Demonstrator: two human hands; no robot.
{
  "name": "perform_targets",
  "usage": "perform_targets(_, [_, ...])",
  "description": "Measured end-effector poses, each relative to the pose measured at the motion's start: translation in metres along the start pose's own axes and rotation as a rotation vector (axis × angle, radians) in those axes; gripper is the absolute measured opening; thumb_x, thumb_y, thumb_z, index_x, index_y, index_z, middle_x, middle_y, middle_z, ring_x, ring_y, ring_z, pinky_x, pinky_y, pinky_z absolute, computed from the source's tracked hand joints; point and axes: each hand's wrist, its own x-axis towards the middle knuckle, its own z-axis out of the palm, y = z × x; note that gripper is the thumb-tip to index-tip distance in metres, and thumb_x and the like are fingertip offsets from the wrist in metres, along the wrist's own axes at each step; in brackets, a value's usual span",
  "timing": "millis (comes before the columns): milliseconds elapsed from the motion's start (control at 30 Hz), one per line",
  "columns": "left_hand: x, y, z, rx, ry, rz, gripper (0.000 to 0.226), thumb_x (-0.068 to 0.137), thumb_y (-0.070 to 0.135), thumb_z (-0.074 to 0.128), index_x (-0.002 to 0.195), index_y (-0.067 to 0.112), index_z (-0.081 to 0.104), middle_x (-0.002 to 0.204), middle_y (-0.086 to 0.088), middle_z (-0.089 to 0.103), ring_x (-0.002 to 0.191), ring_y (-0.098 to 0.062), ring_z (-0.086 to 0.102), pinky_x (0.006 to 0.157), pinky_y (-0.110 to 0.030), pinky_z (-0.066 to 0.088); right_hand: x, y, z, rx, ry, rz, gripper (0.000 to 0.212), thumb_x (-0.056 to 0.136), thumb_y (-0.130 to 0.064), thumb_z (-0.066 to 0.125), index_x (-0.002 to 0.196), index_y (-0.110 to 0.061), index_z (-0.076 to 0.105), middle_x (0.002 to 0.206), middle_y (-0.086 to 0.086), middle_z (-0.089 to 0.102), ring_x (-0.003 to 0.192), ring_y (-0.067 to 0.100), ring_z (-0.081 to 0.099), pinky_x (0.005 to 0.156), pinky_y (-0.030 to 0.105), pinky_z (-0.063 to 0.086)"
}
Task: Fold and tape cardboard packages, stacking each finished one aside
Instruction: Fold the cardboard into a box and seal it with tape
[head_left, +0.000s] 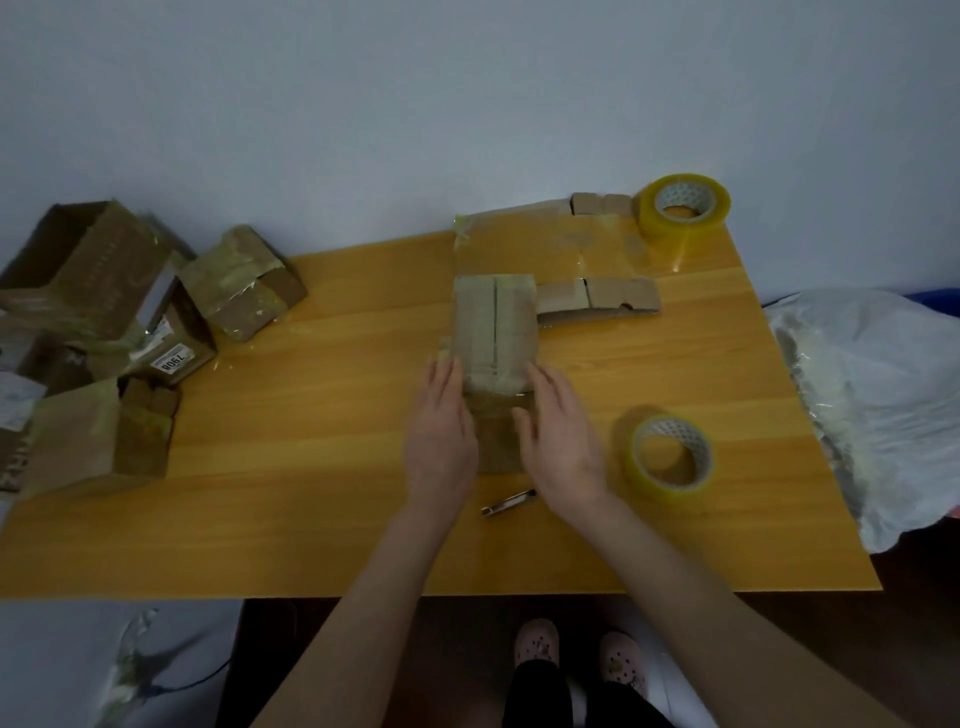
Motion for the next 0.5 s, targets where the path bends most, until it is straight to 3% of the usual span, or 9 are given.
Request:
perform_targets(67, [0.006, -0.006, 0.014, 0.133, -0.116, 0.012, 0.048, 0.102, 0.013, 0.032, 0.146, -0.003, 0.027, 0.154, -0.017, 0.025, 0.146, -0.029, 0.016, 0.119, -0.036, 0.014, 0.003, -0.015, 0.015, 0.003, -0.095, 0.05, 0.061, 0.102, -0.028, 0.039, 0.153, -0.01, 0.011, 0.162, 0.004, 0.005, 0.146, 0.018, 0.016, 0.115, 0.034, 0.03])
perform_targets(167, [0.005, -0.013, 0.019, 0.13, -0.189, -0.043, 0.053, 0.102, 0.023, 0.018, 0.147, -0.003, 0.022, 0.158, -0.02, 0.012, 0.146, -0.03, 0.013, 0.117, -0.034, 0.021, 0.008, -0.015, 0.026, 0.1, -0.173, 0.13, 0.063, 0.103, -0.031, 0.034, 0.154, -0.014, 0.0, 0.162, 0.003, -0.007, 0.142, 0.023, 0.026, 0.107, 0.036, 0.036])
perform_targets(233, [0.009, -0.015, 0.012, 0.008, -0.209, -0.142, 0.056, 0.103, 0.025, 0.03, 0.15, 0.001, 0.012, 0.159, -0.016, 0.007, 0.143, -0.026, 0.021, 0.11, -0.03, 0.029, 0.012, -0.006, 0.025, 0.185, -0.183, 0.134, 0.058, 0.104, -0.033, 0.03, 0.154, -0.016, 0.004, 0.162, 0.005, 0.001, 0.144, 0.024, 0.024, 0.112, 0.034, 0.026])
perform_targets(333, [0.019, -0.033, 0.008, -0.119, -0.301, -0.148, 0.068, 0.099, 0.025, 0.044, 0.152, 0.005, 0.006, 0.153, -0.016, 0.028, 0.135, -0.029, 0.037, 0.108, -0.039, 0.035, 0.021, 0.014, 0.01, 0.304, -0.2, 0.067, 0.047, 0.105, -0.025, 0.033, 0.15, -0.019, 0.022, 0.157, 0.009, 0.021, 0.144, 0.022, 0.024, 0.117, 0.031, 0.02])
perform_targets(433, [0.027, -0.05, 0.002, -0.203, -0.428, -0.127, 0.07, 0.099, 0.022, 0.046, 0.152, 0.009, 0.003, 0.142, -0.015, 0.045, 0.121, -0.031, 0.051, 0.098, -0.045, 0.044, 0.036, 0.035, -0.007, 0.268, -0.294, 0.014, 0.048, 0.099, -0.015, 0.049, 0.145, -0.027, 0.037, 0.147, 0.001, 0.042, 0.132, 0.025, 0.045, 0.11, 0.036, 0.039])
perform_targets(500, [0.03, -0.055, -0.003, -0.197, -0.473, -0.103, 0.069, 0.1, 0.02, 0.044, 0.152, 0.011, 0.0, 0.14, -0.015, 0.047, 0.118, -0.03, 0.052, 0.097, -0.043, 0.044, 0.043, 0.042, -0.011, 0.173, -0.311, -0.009, 0.054, 0.094, -0.016, 0.058, 0.142, -0.033, 0.04, 0.137, -0.002, 0.054, 0.11, 0.025, 0.062, 0.094, 0.027, 0.05])
